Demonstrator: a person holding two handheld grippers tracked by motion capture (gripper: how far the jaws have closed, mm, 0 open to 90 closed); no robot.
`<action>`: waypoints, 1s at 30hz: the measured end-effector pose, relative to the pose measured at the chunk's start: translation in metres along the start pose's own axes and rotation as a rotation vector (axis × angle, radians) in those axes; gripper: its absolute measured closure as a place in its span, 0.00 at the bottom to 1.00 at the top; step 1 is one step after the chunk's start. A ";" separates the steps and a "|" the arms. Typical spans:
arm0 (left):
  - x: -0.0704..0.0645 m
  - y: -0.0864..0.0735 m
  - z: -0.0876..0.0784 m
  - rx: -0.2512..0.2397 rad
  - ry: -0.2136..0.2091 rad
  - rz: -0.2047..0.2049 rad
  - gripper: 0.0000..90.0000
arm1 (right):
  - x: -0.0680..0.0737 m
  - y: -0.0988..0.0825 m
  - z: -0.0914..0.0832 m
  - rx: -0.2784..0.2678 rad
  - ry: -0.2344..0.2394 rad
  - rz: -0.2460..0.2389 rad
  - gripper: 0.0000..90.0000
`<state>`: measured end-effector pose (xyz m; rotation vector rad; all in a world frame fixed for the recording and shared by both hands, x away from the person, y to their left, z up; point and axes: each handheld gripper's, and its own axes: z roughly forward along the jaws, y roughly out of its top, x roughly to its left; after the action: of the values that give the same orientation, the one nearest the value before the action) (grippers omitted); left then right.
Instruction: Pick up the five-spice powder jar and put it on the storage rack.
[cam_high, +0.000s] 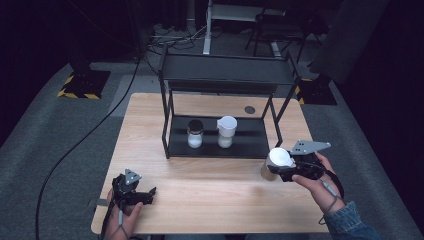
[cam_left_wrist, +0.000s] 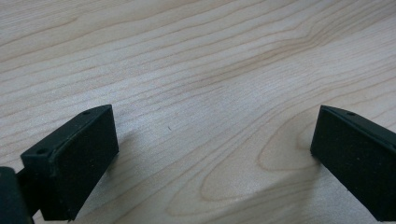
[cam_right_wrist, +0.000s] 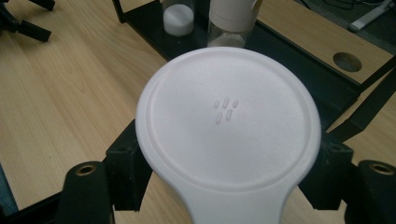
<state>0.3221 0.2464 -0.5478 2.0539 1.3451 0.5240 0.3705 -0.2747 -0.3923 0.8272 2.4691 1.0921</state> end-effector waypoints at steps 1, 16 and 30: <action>0.000 0.000 0.000 0.000 0.000 0.000 0.00 | -0.001 0.001 0.001 0.000 -0.002 -0.001 0.34; 0.000 0.000 0.000 0.000 0.000 -0.001 0.00 | -0.017 0.025 0.012 0.003 -0.002 -0.014 0.34; 0.000 0.000 0.000 0.001 0.000 -0.001 0.00 | -0.031 0.040 0.027 0.010 0.000 -0.014 0.34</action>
<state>0.3223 0.2464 -0.5477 2.0538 1.3458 0.5229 0.4238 -0.2571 -0.3784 0.8116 2.4789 1.0760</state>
